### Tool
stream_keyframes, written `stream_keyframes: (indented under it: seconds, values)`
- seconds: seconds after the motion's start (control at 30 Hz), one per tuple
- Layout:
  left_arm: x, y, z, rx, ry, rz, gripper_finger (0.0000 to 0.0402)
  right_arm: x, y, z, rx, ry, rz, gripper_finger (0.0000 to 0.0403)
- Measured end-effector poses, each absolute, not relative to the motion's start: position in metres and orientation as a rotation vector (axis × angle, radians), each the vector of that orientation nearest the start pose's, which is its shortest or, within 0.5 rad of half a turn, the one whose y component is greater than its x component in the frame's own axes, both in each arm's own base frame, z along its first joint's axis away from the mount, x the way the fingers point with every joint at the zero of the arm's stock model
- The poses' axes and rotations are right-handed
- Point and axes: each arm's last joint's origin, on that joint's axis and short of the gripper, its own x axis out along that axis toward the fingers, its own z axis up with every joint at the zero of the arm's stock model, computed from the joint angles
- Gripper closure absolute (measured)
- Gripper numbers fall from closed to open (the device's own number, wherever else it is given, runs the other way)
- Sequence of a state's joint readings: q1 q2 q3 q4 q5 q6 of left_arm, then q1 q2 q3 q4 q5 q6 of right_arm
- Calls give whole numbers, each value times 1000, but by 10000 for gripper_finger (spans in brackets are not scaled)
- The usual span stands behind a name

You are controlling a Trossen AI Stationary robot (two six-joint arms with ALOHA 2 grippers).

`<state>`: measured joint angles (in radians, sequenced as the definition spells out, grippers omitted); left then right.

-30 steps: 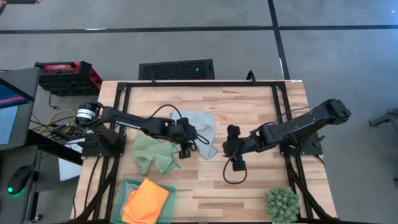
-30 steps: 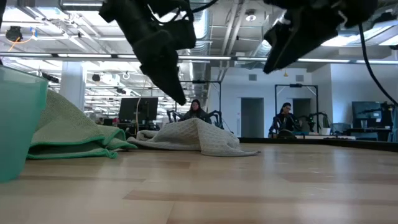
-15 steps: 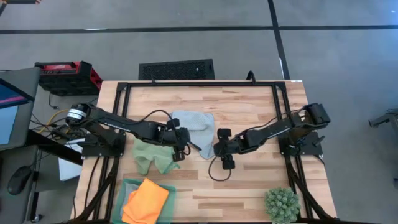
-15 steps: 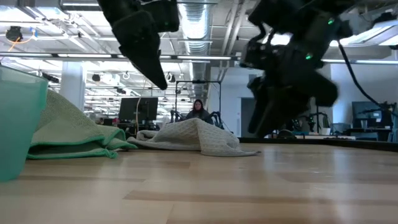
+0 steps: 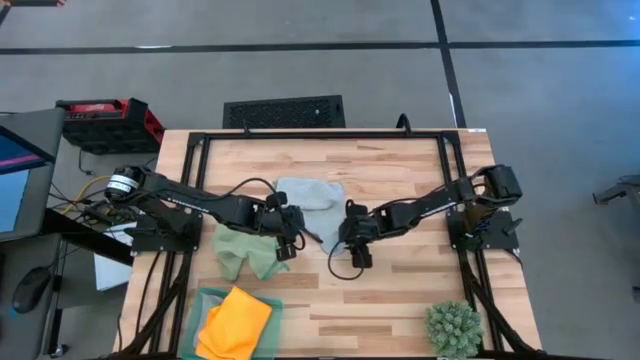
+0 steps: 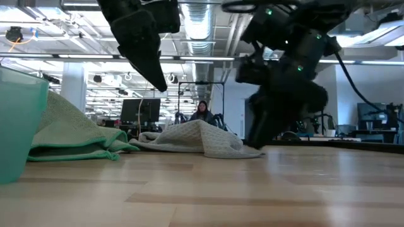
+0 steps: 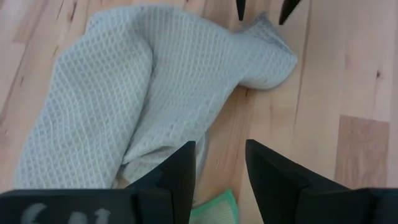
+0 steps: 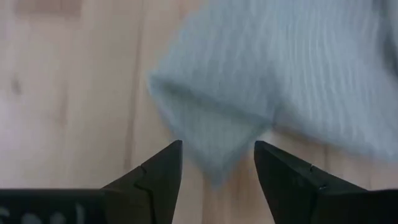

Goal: Fold microfiber towels
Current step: Fold the gray microfiber cloth

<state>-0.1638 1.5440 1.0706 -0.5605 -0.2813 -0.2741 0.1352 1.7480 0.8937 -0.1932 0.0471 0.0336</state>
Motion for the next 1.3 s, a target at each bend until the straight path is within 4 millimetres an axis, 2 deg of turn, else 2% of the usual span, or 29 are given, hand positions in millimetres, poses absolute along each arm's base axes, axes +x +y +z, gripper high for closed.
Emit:
stream_keyframes:
  seconds: [0.07, 0.13, 0.23, 0.67, 0.83, 1.0, 1.17, 1.23, 1.3]
  values:
    - [304, -42, 227, -21, 984, 243, 269, 325, 43, 128, -65, 1031, 62, 180]
    - [304, -42, 227, -21, 988, 243, 269, 321, 42, 122, -70, 1074, 60, 180]
    - [303, -42, 226, -18, 999, 244, 269, 327, 44, 115, -68, 1065, 64, 180]
    - [302, -42, 225, -28, 1008, 247, 269, 322, 42, 113, 47, 1125, -23, 191]
    - [302, -42, 225, -27, 1012, 247, 269, 322, 40, 112, 108, 1129, -76, 238]
    - [301, -42, 225, -39, 1015, 255, 269, 321, 39, 111, 141, 1126, -128, 307]
    - [296, -41, 213, -34, 1044, 261, 269, 320, 38, 114, 140, 1116, -147, 382]
    - [296, -41, 205, -35, 1056, 266, 269, 319, 38, 120, 133, 1104, -136, 392]
    - [293, -41, 199, -28, 1067, 266, 269, 314, 38, 128, 134, 1117, -123, 385]
